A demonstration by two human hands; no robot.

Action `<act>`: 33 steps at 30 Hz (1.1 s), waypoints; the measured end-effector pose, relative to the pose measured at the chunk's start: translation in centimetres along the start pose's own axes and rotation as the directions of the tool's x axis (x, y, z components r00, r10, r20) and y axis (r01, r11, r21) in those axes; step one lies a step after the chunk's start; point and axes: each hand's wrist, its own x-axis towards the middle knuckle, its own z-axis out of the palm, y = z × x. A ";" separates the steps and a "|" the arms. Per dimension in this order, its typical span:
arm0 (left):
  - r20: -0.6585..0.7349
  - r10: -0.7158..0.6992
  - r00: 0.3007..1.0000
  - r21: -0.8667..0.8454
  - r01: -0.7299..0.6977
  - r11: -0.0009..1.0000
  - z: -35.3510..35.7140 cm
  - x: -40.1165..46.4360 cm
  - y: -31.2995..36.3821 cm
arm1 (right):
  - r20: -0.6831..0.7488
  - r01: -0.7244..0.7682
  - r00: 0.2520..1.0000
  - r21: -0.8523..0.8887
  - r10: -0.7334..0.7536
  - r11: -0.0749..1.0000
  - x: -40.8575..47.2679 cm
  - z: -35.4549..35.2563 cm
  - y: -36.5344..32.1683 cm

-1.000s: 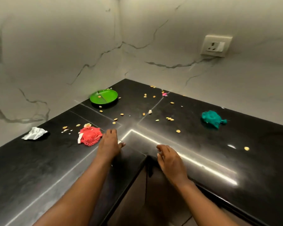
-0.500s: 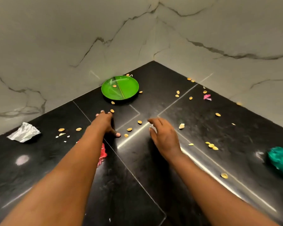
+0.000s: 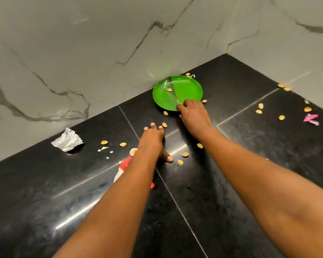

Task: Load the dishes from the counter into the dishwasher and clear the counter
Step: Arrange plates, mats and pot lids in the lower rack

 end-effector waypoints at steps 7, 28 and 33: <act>0.023 0.003 1.000 0.008 -0.004 1.000 -0.1 0.0 -0.2 | 0.014 0.128 0.992 -0.026 -0.128 0.991 0.6 -0.7 0.1; -0.660 0.220 0.718 0.051 -0.249 0.967 6.3 -11.7 5.8 | 0.013 0.064 0.648 0.995 0.761 -0.071 -23.0 -14.9 -0.8; -0.640 0.322 0.697 0.047 -0.384 0.922 10.7 -20.2 6.9 | -0.097 0.104 0.625 0.994 0.775 0.040 -34.1 -17.5 -5.6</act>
